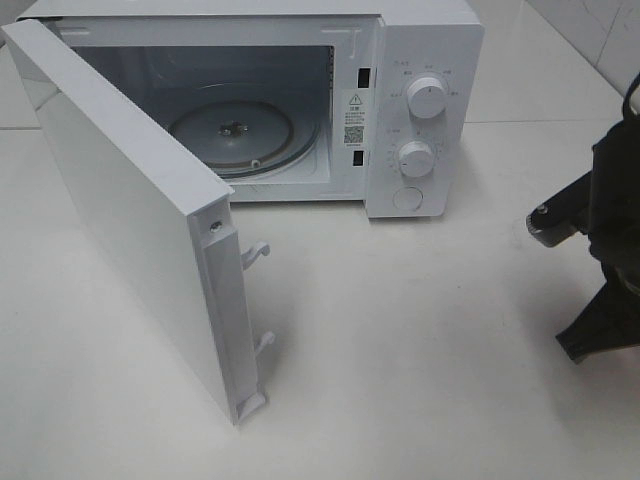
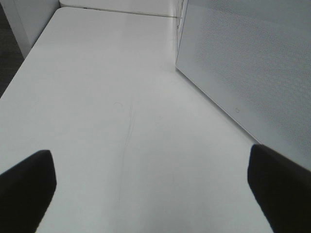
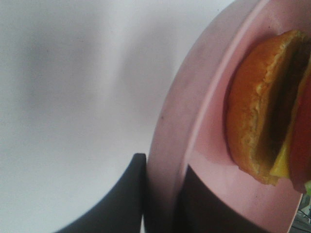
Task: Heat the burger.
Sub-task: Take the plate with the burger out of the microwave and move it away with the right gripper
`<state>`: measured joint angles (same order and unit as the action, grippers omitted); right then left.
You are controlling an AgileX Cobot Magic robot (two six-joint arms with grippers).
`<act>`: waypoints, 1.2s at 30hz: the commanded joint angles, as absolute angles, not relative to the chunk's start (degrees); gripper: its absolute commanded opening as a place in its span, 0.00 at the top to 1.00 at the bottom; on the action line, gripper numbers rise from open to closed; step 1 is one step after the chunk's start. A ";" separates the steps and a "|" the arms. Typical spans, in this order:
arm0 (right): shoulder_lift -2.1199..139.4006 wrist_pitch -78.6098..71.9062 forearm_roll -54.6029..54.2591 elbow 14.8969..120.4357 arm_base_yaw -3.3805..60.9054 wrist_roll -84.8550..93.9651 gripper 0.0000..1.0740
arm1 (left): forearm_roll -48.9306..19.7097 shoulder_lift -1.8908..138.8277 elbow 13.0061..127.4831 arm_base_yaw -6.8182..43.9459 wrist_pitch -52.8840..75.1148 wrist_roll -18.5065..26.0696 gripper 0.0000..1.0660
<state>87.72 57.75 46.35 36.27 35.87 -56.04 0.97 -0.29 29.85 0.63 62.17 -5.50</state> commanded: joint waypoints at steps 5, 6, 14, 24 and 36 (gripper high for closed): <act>89.44 57.12 49.73 33.12 35.81 -59.47 0.97 | 0.92 -1.15 29.74 0.63 61.42 -5.79 0.06; 90.01 56.15 49.85 32.37 35.81 -60.28 0.97 | 0.92 -1.15 29.74 0.63 61.42 -5.79 0.06; 94.48 52.94 51.51 30.48 35.81 -64.97 0.97 | 0.92 -1.15 29.74 0.63 61.42 -5.79 0.06; 100.32 49.79 55.23 30.48 35.81 -73.40 0.94 | 0.92 -1.15 29.74 0.63 61.42 -5.79 0.06; 105.37 47.50 56.78 30.48 35.81 -79.53 0.86 | 0.92 -1.15 29.74 0.63 61.42 -5.79 0.06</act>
